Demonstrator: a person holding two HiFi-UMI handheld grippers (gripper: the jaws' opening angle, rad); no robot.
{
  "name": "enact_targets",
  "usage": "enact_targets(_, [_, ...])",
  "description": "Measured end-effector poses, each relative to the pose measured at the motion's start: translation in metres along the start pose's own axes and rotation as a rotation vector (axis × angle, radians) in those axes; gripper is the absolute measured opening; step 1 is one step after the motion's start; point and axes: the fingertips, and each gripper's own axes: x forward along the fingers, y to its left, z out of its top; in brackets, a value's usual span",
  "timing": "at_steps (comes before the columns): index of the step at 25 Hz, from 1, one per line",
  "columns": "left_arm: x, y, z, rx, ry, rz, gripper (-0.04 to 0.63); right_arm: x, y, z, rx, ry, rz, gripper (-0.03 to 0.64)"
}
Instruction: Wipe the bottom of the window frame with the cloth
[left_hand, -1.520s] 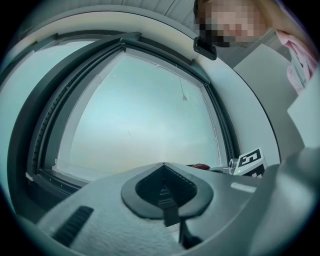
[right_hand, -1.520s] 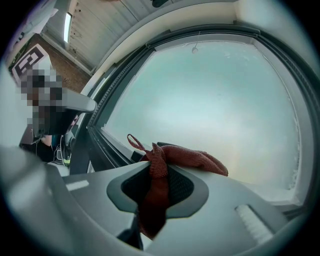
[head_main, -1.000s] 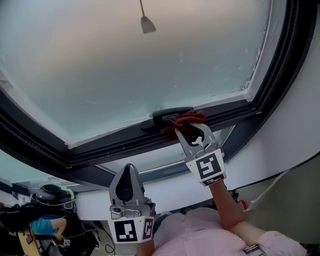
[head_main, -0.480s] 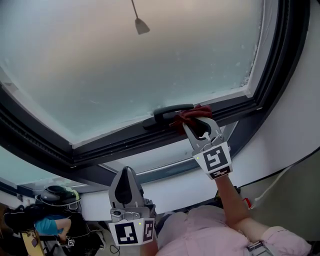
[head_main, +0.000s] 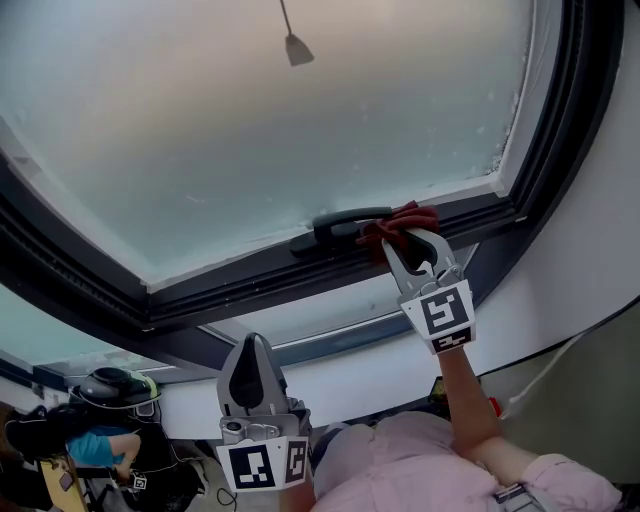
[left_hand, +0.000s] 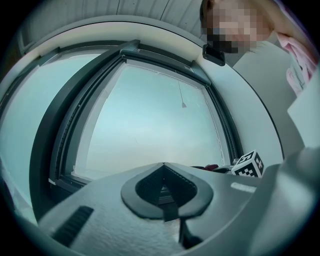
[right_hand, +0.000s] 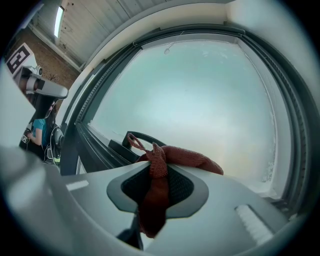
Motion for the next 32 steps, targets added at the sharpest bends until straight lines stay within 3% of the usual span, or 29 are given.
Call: enact_targets(32, [0.016,-0.004,-0.008,-0.020,0.009,-0.001,-0.006,-0.024,-0.075,-0.026,0.097,0.010,-0.094,0.081])
